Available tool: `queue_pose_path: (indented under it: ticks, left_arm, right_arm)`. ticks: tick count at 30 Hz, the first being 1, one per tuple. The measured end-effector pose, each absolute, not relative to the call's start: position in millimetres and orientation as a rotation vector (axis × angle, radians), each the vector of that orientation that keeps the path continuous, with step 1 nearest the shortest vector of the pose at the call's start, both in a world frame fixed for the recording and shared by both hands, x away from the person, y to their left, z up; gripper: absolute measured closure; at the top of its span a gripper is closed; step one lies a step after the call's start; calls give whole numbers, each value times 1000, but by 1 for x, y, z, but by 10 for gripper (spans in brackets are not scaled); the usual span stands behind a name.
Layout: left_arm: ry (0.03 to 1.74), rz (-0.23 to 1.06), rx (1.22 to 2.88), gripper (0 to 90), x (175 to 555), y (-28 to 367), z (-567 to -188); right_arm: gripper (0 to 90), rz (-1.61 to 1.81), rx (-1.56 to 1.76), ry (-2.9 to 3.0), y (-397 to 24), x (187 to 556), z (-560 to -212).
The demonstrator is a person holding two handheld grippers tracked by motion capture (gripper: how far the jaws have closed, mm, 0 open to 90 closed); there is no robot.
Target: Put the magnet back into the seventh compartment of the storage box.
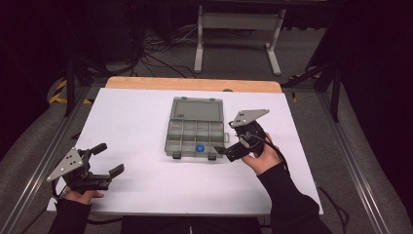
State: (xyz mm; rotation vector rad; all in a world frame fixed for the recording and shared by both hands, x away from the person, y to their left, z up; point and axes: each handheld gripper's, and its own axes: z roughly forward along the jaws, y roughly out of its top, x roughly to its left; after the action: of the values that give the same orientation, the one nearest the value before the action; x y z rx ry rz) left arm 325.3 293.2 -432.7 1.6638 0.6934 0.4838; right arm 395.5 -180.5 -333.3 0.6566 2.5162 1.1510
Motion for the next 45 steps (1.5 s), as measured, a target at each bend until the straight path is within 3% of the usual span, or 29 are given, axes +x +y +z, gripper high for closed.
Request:
queue_pose_path:
  ticks: [10,22,45]
  left_arm:
    - [697,486,1660,15,326,293,-433]
    - [697,483,1663,15,326,292,-433]
    - [687,482,1667,16,326,292,-432]
  right_arm:
    - [4,1287,667,2336,-215,374,-336]
    - [3,1464,719,2151,-258,354,-364]
    - [3,1520,794,2003,-296,331,-411]
